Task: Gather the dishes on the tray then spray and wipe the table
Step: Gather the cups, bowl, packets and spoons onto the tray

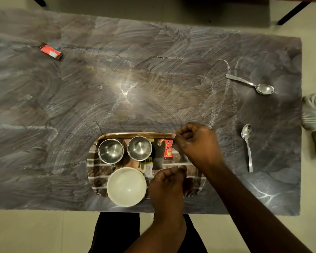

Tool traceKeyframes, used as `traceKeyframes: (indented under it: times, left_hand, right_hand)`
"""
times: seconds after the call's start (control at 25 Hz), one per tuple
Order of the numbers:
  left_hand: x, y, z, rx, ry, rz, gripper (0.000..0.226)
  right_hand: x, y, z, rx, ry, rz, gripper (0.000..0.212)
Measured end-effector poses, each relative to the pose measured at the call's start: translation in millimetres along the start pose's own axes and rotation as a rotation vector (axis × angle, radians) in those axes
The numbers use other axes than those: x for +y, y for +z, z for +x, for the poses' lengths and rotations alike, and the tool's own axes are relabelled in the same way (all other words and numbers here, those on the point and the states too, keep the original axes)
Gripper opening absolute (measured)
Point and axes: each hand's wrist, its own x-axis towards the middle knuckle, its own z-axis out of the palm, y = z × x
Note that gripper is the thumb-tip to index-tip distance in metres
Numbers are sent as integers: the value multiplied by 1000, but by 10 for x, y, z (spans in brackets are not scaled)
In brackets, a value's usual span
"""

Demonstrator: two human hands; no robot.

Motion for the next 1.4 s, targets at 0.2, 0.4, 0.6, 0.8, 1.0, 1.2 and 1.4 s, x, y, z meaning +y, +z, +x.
traceKeyframes:
  times: [0.2,0.4,0.6,0.8,1.0,1.2,1.4]
  left_hand:
    - [1164,-423,28,-55,471,23,9]
    - [2655,-1049,1388,133,852,48,23]
    - [3498,-1347,2297,187,1201,620,45]
    - [3957,-1390,2681,21,1360,1381,41]
    - [4144,-1341,2716,8,1494,1508,28]
    - [3986,-1357,2645,-80,1421,1338,27]
    - [3687,-1161,2239,-310,902,579,15]
  right_hand:
    - [-626,48,237,78,-72,127,11]
    - [-1422,731,870,-91,-196,144,3]
    - [-2086,1522,1508,-201,-220,174,17]
    - [-2447,2278,1878,-280,-46,401,34]
    - [-2509,2570,2000,-240,-33,368,49]
    - [-2434,2360,1958,-240,-49,364,39]
    - [-2347,1835,1740,-314,80,540,12]
